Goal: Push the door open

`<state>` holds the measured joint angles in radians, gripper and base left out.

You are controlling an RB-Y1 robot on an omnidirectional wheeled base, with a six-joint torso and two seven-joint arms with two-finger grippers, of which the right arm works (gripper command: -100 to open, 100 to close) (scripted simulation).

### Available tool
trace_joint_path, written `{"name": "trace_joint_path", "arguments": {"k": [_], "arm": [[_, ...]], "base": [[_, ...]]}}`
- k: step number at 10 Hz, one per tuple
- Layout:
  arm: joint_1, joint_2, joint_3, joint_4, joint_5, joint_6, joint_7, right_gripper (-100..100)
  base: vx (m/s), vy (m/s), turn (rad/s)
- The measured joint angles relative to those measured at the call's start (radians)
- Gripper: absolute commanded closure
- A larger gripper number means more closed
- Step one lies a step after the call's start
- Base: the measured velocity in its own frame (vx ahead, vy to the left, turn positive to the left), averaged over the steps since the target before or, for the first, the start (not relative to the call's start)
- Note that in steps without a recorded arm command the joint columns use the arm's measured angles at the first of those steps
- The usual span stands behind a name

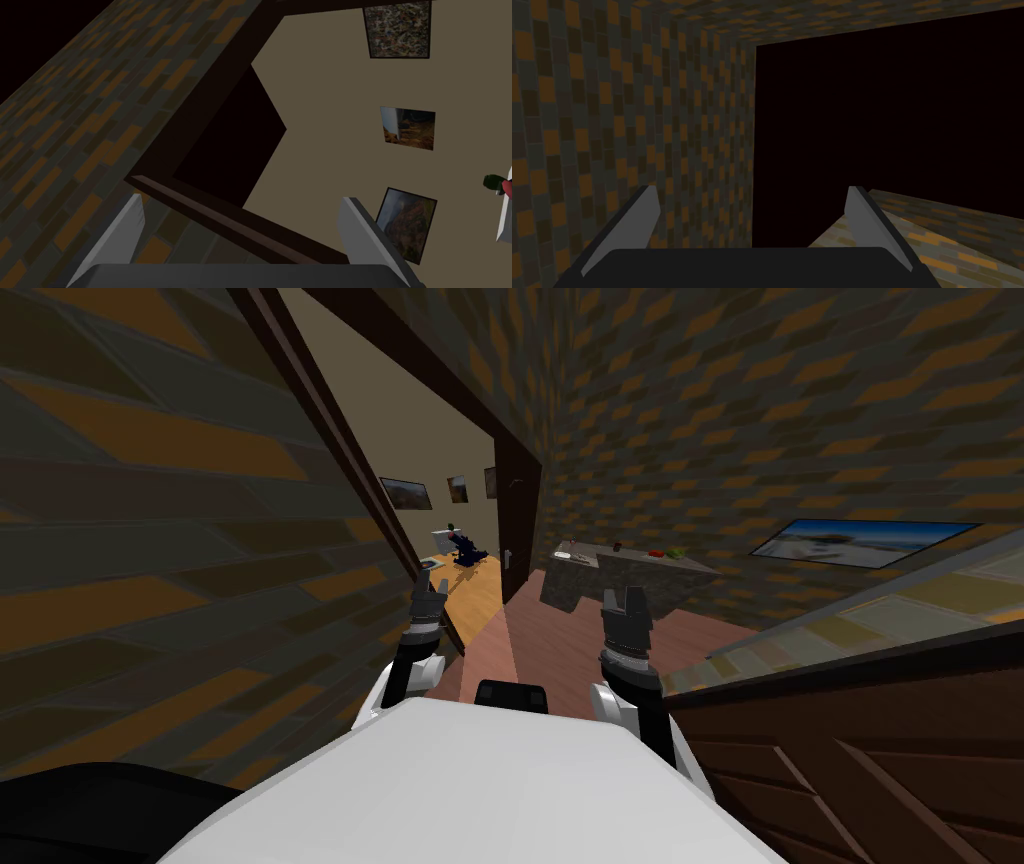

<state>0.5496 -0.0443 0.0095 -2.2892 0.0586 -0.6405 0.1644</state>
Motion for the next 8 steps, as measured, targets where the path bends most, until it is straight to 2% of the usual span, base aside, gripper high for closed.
{"name": "trace_joint_path", "arguments": {"k": [3, 8], "arm": [[-0.02, -0.017, 0.015, 0.039, 0.0, 0.013, -0.014, -100], [-0.068, -0.033, 0.049, 0.118, 0.006, 0.045, -0.034, -100]], "base": [[0.175, -0.044, 0.112], [0.17, -0.067, 0.115]]}}
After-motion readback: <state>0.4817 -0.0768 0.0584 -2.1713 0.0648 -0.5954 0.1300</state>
